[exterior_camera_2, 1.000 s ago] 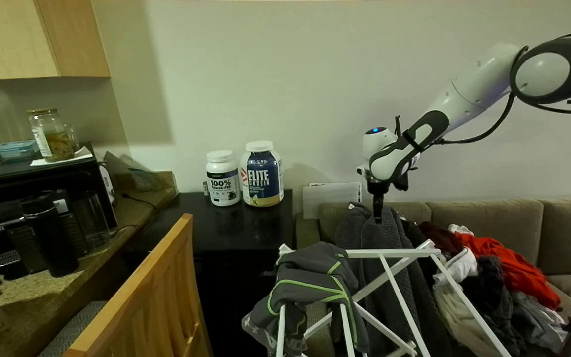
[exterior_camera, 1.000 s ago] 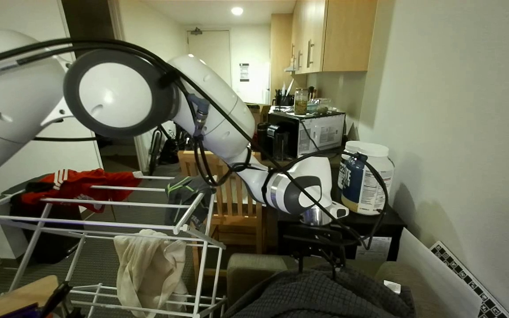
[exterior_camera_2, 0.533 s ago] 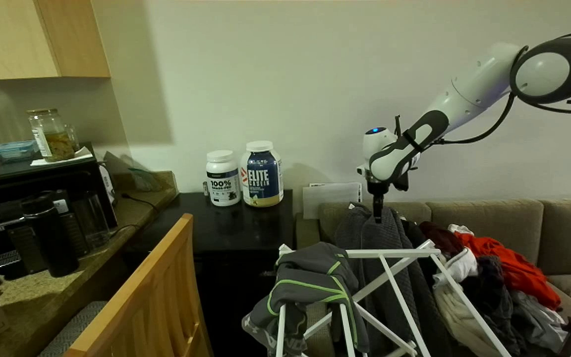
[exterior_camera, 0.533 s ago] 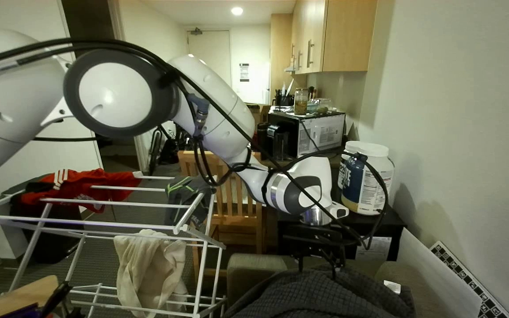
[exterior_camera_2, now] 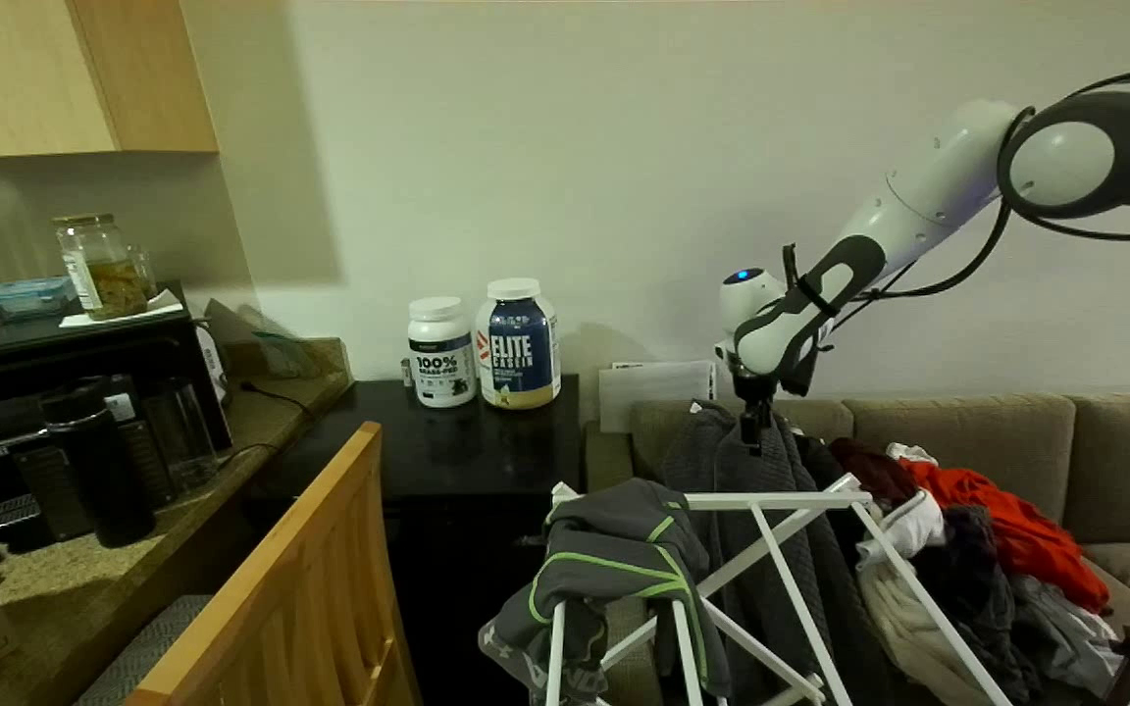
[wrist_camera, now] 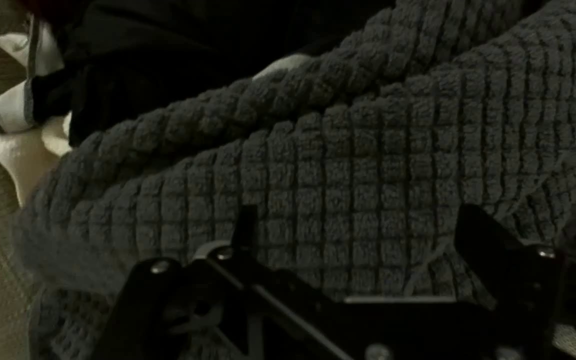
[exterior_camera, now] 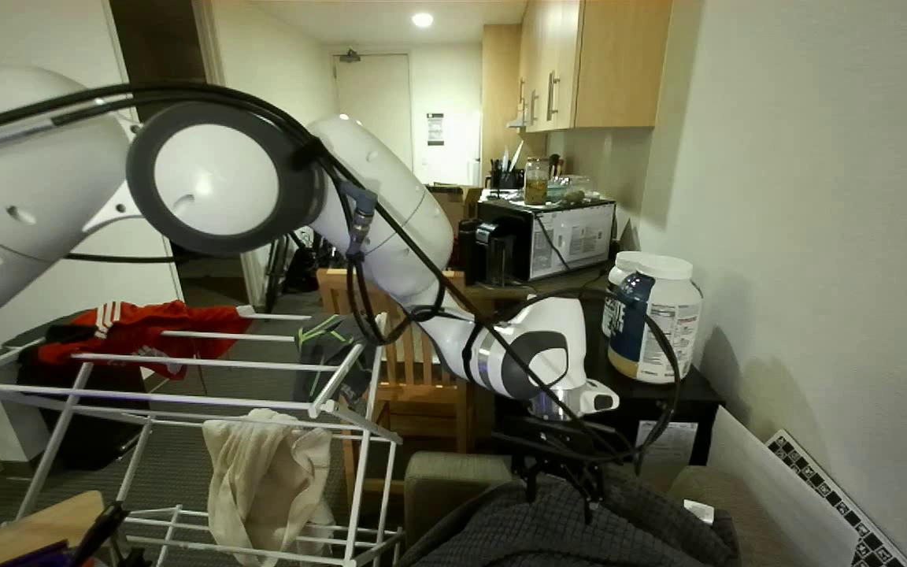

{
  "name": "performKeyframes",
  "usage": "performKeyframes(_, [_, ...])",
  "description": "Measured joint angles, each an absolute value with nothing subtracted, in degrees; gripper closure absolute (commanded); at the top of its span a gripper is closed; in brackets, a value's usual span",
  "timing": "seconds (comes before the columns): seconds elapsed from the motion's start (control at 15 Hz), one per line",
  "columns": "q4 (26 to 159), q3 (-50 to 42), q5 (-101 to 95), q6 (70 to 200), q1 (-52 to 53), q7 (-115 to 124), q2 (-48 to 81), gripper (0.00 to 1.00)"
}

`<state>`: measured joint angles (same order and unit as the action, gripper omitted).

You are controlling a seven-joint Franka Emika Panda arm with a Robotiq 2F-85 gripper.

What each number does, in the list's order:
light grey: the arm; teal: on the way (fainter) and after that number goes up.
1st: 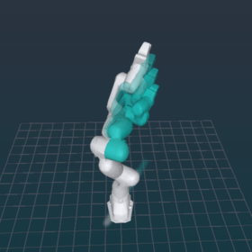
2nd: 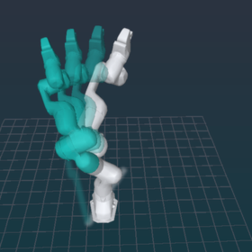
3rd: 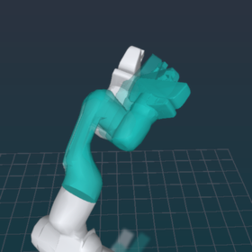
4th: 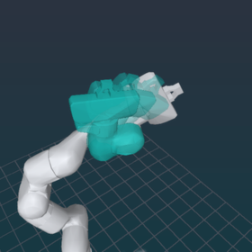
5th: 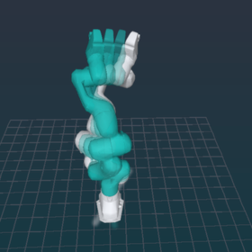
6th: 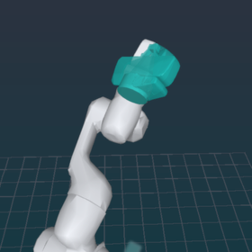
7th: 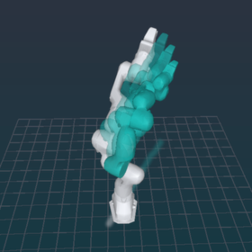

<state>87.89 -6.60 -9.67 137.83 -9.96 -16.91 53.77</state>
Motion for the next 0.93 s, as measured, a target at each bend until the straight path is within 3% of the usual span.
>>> performKeyframes(0.93, [93.0, -13.2, -4.5, 138.4, -2.4, 22.9, 56.6, 0.00])
